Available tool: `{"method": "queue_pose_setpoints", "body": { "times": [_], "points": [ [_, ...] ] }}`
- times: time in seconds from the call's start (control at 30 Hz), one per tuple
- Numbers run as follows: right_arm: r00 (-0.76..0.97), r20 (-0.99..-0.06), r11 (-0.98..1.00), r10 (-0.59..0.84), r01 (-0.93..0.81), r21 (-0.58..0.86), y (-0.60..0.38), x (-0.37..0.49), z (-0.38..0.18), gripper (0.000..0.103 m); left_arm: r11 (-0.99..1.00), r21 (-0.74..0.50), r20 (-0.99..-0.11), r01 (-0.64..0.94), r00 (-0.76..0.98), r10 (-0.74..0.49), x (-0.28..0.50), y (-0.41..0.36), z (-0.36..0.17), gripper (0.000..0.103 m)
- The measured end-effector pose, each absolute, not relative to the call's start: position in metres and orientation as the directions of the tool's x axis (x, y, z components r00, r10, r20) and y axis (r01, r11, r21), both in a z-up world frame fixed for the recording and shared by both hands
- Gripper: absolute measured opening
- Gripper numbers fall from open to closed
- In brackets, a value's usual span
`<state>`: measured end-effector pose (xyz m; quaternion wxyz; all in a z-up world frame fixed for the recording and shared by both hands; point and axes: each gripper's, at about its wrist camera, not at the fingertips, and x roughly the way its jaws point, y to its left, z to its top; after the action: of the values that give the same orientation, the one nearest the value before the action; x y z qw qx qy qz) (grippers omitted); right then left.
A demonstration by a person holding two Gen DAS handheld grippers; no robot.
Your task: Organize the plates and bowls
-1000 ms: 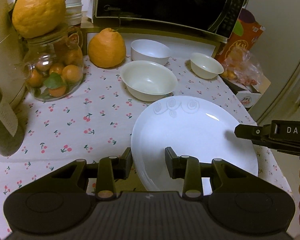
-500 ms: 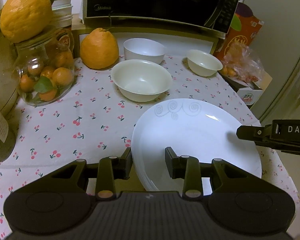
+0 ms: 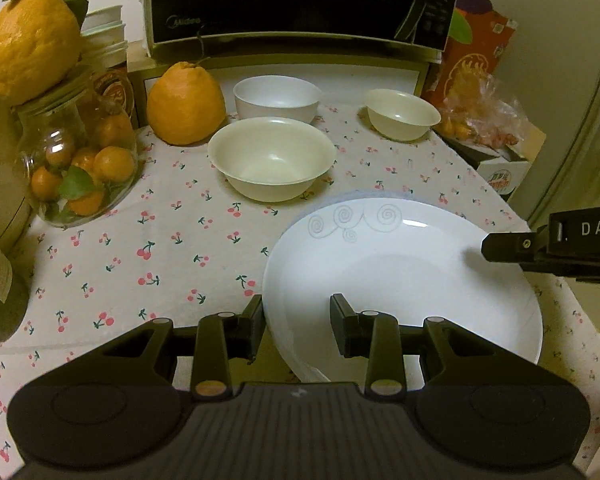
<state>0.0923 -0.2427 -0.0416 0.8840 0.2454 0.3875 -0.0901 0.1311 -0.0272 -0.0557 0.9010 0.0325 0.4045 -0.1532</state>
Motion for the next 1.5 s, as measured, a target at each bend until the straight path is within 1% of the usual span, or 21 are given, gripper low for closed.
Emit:
{"method": "queue_pose_setpoints", "body": {
  "times": [0.23, 0.43, 0.7, 1.03, 1.37, 1.5],
  "points": [
    [0.679, -0.734, 0.874, 0.011, 0.35, 0.337, -0.243, 0.092, -0.042, 0.015, 0.949, -0.022, -0.732, 0.315, 0.641, -0.23, 0.128, -0.031, -0.058, 0.032],
    [0.673, -0.74, 0.894, -0.01, 0.337, 0.295, -0.239, 0.092, -0.043, 0.012, 0.946, 0.008, -0.723, 0.323, 0.655, -0.218, 0.126, -0.034, -0.06, 0.033],
    [0.665, -0.746, 0.919, -0.037, 0.316, 0.236, -0.234, 0.092, -0.042, 0.009, 0.946, 0.015, -0.717, 0.323, 0.663, -0.215, 0.124, -0.035, -0.06, 0.033],
    [0.655, -0.753, 0.941, -0.068, 0.292, 0.169, -0.226, 0.091, -0.041, 0.009, 0.945, 0.033, -0.714, 0.327, 0.669, -0.207, 0.12, -0.036, -0.061, 0.033],
    [0.645, -0.755, 0.967, -0.117, 0.247, 0.061, -0.213, 0.092, -0.042, 0.009, 0.945, 0.055, -0.714, 0.324, 0.674, -0.19, 0.114, -0.039, -0.059, 0.033],
    [0.637, -0.756, 0.975, -0.153, 0.223, -0.01, -0.205, 0.092, -0.043, 0.009, 0.943, 0.065, -0.716, 0.327, 0.674, -0.184, 0.112, -0.04, -0.059, 0.033]
  ]
}}
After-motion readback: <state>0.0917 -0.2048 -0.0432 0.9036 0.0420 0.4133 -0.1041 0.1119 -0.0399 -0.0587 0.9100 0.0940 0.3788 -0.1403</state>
